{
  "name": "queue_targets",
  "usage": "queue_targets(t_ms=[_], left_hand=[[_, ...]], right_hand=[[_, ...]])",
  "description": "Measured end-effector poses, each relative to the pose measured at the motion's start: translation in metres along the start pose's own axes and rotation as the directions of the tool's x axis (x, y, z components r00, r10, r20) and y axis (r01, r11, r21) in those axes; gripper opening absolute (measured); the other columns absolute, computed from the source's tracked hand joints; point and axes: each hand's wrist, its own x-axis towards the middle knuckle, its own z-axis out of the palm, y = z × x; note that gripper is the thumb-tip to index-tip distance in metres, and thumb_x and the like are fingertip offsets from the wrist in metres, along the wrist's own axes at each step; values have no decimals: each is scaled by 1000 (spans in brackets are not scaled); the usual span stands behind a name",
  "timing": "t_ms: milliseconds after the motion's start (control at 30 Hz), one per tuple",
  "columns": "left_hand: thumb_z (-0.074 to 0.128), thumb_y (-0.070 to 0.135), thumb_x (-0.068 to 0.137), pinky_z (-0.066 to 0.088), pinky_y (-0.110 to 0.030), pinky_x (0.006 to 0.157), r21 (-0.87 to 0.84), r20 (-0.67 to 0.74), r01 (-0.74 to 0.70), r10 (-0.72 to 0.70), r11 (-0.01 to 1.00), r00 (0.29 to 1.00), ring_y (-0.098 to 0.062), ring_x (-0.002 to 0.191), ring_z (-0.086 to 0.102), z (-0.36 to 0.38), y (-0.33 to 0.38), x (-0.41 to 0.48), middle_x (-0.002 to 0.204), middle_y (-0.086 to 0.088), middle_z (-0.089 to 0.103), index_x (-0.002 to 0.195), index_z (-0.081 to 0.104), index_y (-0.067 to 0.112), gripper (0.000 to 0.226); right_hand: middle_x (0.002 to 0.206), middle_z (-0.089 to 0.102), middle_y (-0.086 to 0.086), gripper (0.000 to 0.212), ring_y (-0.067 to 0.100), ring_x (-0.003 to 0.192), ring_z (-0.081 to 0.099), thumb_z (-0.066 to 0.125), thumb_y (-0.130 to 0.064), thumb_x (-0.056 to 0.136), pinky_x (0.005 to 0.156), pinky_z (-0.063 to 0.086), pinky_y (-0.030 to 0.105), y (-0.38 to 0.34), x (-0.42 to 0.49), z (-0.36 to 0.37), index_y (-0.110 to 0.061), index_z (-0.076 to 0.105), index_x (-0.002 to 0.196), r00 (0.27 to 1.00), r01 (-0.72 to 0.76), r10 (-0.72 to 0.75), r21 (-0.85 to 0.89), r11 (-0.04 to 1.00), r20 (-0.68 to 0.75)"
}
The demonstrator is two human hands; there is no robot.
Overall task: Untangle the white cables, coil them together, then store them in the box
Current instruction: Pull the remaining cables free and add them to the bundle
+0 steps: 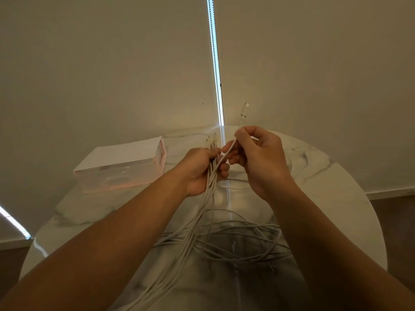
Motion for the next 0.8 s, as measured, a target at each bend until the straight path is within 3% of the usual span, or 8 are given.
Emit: queue_targets(t_ms=[133,267,367,467,533,600,733,800], left_hand=[[29,15,106,32,-18,40,-129,-117,-82,67,988,991,-9,42,32,-1,7,2,59,1,34,84,42,15,25],[32,20,106,23,-18,37,-80,-161,-137,123,987,979,-7,41,26,-5,10,4,59,4,32,91,42,16,19],[36,20,105,26,-20,40,65,-168,-172,180,983,969,-7,41,28,-6,8,3,57,4,34,100,48,12,16],[44,18,102,32,-20,40,223,-147,-213,249,951,957,-9,43,35,-5,8,3,61,-3,45,105,62,3,24],[48,10,96,34,-20,40,307,-92,-257,297,916,950,-11,44,41,0,9,1,65,-9,53,90,72,5,25],[45,1,93,41,-20,41,337,-68,-281,321,898,945,-12,45,52,3,7,-1,58,-6,59,76,71,8,32],[46,8,96,53,-31,63,368,-80,-259,309,893,948,-31,79,65,2,4,-1,88,-23,69,102,68,-5,26],[45,10,97,50,-33,59,361,-135,-224,288,905,948,-33,74,60,2,5,-1,87,-29,63,109,63,-8,28]], right_hand=[[61,60,9,14,19,57,55,50,-8,99,53,47,27,-4,-1,0,-5,58,89,987,-158,144,293,943,69],[62,59,7,15,20,64,56,50,-13,99,59,48,30,5,-1,1,-7,62,92,975,-222,216,225,949,50],[75,69,15,26,23,71,69,51,-22,101,66,57,32,7,-4,3,-1,66,95,973,-220,198,209,953,121],[93,71,24,24,31,86,71,53,-17,99,79,59,41,8,-6,5,1,68,95,975,-176,132,259,950,179],[95,72,19,17,29,87,70,57,-12,96,78,59,39,12,-7,8,-1,69,103,981,-94,65,159,983,181],[94,74,12,18,25,85,71,62,-8,93,75,59,36,17,-7,10,-6,71,109,984,23,-20,-16,1000,178],[88,74,2,16,17,81,71,70,-13,88,76,60,33,25,-6,10,-10,74,103,963,237,-187,-285,929,193],[80,73,1,12,15,71,69,69,-15,90,68,58,29,28,-4,10,-9,75,99,968,240,-200,-324,915,152]])
